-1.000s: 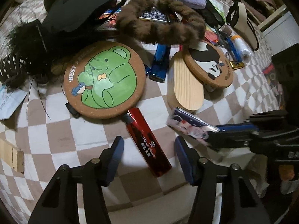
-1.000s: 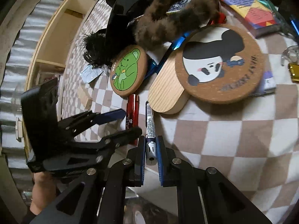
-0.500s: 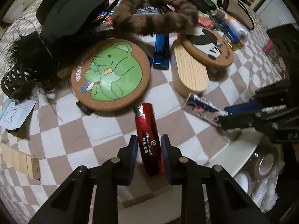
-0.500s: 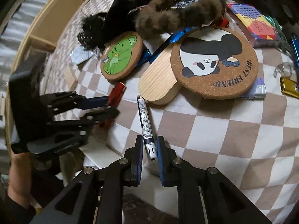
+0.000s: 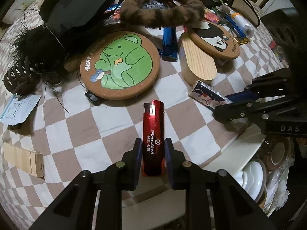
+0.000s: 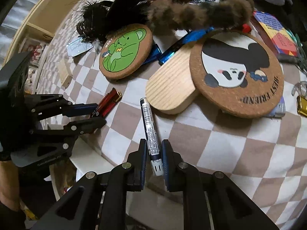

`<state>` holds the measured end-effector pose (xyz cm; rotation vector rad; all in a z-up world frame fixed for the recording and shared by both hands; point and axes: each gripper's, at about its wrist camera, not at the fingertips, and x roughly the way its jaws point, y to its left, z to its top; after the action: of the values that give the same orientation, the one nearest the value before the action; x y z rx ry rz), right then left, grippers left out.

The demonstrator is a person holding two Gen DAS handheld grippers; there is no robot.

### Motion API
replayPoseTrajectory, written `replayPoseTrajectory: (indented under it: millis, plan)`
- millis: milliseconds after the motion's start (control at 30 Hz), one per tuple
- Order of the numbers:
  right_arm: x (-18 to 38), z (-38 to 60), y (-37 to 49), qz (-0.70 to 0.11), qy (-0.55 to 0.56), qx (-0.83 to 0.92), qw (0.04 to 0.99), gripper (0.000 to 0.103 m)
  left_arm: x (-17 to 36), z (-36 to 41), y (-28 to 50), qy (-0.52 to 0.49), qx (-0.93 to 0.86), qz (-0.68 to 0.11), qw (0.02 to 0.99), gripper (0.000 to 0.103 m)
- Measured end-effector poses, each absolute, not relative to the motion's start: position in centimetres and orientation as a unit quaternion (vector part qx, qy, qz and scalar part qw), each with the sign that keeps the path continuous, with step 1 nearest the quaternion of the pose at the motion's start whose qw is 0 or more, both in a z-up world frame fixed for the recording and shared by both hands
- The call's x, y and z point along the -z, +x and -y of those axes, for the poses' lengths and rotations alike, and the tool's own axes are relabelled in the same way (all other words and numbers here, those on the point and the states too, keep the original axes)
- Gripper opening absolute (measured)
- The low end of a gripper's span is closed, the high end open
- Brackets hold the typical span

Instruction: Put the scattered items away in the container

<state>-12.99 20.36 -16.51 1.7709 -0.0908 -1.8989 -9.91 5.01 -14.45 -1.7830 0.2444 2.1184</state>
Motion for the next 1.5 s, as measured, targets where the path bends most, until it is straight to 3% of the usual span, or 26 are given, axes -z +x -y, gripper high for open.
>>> replayPoseTrajectory:
  millis: [400, 800, 1333, 1367, 1400, 1433, 1467, 1500]
  plan:
    - [15.6, -18.3, -12.1, -0.043, 0.627, 0.732, 0.263, 0.015, 14.1, -6.1, -9.8, -0.62, -0.756, -0.117, 0.177, 0.022]
    - [13.2, -19.8, -12.0, 0.009, 0.601, 0.752, 0.27, 0.008, 11.2, -7.4, -9.0, -0.582, -0.781, -0.114, 0.196, 0.022]
    - [14.4, -19.4, -12.1, -0.024, 0.609, 0.754, 0.245, 0.01, 11.5, -7.0, -9.2, -0.589, -0.78, -0.101, 0.187, 0.022]
    - [14.4, -19.3, -12.1, -0.028, 0.607, 0.756, 0.243, 0.022, 11.4, -7.1, -9.2, -0.589, -0.78, -0.1, 0.187, 0.022]
    - [14.3, -19.2, -12.0, -0.031, 0.606, 0.758, 0.24, 0.058, 11.4, -7.1, -9.2, -0.589, -0.78, -0.1, 0.188, 0.022]
    - [14.1, -19.1, -12.0, -0.035, 0.604, 0.761, 0.234, 0.078, 11.3, -7.1, -9.2, -0.588, -0.78, -0.099, 0.188, 0.022]
    - [14.0, -19.0, -11.9, -0.041, 0.6, 0.764, 0.232, 0.088, 11.3, -7.1, -9.2, -0.588, -0.78, -0.098, 0.188, 0.022]
    - [13.8, -18.8, -11.8, -0.05, 0.596, 0.766, 0.234, 0.088, 11.3, -7.1, -9.1, -0.588, -0.78, -0.098, 0.189, 0.022]
